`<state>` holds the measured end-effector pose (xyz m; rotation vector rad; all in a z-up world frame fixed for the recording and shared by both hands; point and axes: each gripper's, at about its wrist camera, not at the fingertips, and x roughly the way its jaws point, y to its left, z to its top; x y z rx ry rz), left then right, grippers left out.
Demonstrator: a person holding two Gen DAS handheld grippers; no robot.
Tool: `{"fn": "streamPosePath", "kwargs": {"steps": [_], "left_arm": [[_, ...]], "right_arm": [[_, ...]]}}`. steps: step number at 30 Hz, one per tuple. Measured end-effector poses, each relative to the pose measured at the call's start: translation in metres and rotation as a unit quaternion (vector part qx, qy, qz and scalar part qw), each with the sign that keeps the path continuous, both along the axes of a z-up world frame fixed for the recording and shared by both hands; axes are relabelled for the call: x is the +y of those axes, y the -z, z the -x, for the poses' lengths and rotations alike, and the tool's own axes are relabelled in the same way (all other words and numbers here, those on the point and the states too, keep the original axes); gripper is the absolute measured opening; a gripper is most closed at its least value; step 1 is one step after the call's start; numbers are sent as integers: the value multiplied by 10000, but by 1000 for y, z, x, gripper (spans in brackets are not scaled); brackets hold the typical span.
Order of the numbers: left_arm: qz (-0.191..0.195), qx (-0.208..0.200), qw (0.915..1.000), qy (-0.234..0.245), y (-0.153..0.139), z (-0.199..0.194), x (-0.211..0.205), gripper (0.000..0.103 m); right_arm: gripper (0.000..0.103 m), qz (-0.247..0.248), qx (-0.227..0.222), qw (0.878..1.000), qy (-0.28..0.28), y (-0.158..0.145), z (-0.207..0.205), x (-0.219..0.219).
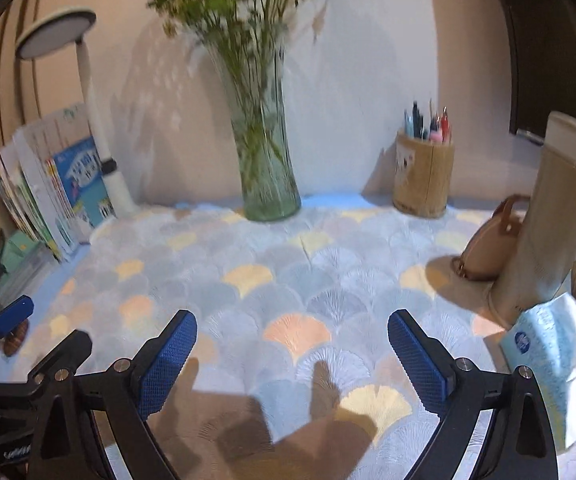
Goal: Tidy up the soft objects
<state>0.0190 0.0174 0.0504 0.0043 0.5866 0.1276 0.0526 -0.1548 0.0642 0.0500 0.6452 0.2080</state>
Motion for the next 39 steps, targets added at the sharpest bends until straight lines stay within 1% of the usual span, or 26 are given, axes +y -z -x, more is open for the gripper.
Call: {"fn": "streamPosePath", "kwargs": {"steps": [2, 3, 4, 6, 7, 9, 13, 14, 17, 23, 39], "left_arm": [[37, 96, 9999, -125, 14, -4, 4, 102], [83, 246, 9995, -166, 18, -6, 5, 102], [193, 400, 9988, -183, 20, -10, 9, 102], [402, 476, 9980, -132, 23, -12, 14, 102], [452, 535, 9975, -126, 24, -13, 16, 102], [483, 658, 9966, -134, 27, -16, 16, 102], [511, 714, 9960, -148, 30, -16, 17, 102], [513, 787, 9955, -158, 31, -16, 18, 102], [407, 976, 9939, -306, 35, -21, 19, 102], [448, 896, 9949, -145, 36, -22, 18, 102], [538, 902, 9944, -94, 34, -20, 17, 102]], "right_arm": [[96, 94, 103, 9999, 11, 12, -2, 0], [96, 125, 159, 9998, 11, 18, -3, 0], [96, 140, 223, 9997, 17, 23, -4, 0], [96, 238, 453, 9987, 57, 31, -9, 3], [96, 289, 455, 9985, 48, 32, -9, 4], [96, 393, 399, 9984, 27, 32, -9, 8], [96, 647, 411, 9971, 9, 35, -8, 17], [96, 691, 406, 9968, 0, 36, -8, 18], [96, 769, 390, 9963, -8, 36, -7, 21], [96, 834, 483, 9953, -22, 40, -9, 23], [97, 897, 557, 9944, -51, 42, -11, 23]]}}
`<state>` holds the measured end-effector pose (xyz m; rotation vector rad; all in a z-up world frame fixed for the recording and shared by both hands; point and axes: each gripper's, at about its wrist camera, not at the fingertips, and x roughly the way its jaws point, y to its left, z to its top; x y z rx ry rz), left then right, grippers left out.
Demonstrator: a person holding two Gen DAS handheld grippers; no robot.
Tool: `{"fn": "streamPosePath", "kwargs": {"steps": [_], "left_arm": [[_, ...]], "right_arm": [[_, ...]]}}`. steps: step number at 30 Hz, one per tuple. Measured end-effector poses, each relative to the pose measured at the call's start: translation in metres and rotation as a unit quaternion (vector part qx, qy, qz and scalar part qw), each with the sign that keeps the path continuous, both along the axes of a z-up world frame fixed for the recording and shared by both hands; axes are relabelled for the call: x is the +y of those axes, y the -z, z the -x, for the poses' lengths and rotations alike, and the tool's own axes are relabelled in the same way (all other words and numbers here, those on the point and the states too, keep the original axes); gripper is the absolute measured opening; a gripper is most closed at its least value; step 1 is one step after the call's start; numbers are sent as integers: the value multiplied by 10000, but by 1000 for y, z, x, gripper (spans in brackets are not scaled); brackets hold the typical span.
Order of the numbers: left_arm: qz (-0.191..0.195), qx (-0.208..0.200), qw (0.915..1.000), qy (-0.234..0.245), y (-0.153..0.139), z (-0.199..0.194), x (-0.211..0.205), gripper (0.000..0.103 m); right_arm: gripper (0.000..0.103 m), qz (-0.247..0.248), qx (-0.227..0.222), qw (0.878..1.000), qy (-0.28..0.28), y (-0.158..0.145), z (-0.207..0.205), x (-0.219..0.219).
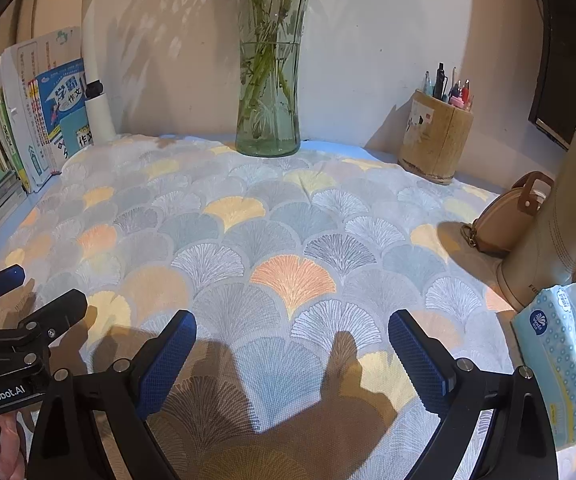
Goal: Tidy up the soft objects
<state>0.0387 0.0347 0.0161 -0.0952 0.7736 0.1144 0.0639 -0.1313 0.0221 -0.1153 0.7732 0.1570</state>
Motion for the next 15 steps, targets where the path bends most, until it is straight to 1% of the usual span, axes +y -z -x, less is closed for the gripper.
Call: {"fn": "streamPosePath", "kwargs": {"steps": [6, 10, 12, 13, 15], "left_arm": [[20, 15, 10000, 30, 0, -1, 1, 102], [131, 79, 9999, 24, 1, -3, 5, 102], [175, -50, 9998, -111, 0, -1, 11, 102], [238, -76, 9995, -192, 0, 0, 15, 102], [505, -11, 9986, -169, 2, -1, 22, 102]], "right_arm": [[97, -18, 40, 10000, 13, 1, -2, -2], [97, 23, 103, 9999, 35, 3, -3, -2], [97, 47, 170, 9998, 50, 5, -4, -3], [97, 59, 226, 9997, 77, 6, -5, -3], [97, 68, 390, 9991, 139, 9, -7, -4]]}}
